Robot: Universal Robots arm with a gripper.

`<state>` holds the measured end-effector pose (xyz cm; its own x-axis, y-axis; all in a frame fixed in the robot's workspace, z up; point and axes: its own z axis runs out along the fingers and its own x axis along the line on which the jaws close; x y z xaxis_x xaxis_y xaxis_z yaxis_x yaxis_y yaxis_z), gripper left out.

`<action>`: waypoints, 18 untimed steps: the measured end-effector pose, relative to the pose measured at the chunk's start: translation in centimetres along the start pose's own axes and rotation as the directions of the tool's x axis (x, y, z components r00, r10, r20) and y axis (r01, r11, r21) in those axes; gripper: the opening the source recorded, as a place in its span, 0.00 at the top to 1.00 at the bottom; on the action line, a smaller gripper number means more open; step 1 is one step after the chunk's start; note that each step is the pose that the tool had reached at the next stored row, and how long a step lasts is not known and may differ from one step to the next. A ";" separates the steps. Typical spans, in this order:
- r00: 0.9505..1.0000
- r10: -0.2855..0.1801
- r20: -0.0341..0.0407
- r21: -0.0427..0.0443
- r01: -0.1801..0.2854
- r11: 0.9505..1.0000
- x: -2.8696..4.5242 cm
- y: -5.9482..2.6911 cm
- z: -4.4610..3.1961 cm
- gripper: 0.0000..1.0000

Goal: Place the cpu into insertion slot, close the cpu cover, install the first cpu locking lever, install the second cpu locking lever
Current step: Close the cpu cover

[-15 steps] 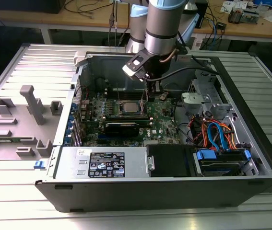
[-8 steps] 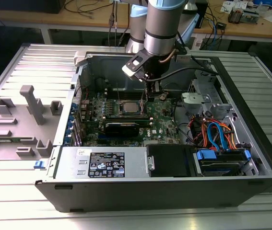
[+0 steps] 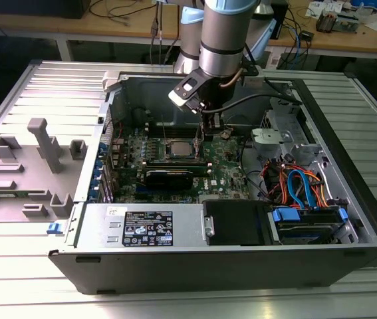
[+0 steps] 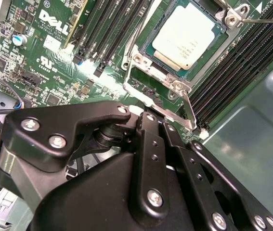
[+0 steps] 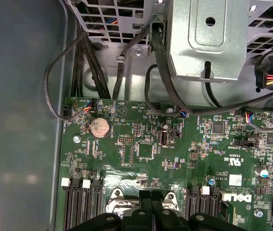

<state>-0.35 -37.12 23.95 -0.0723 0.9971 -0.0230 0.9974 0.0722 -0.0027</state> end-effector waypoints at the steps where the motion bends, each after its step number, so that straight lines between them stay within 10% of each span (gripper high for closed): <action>1: 1.000 0.000 0.000 0.000 0.000 1.000 0.00 -0.01 0.01 0.89; 18: 1.000 0.000 0.000 0.001 0.000 1.000 0.03 -0.38 0.06 0.89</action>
<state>-0.74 -37.12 23.89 -0.0723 0.9971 -0.0229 0.9974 0.0723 -0.0035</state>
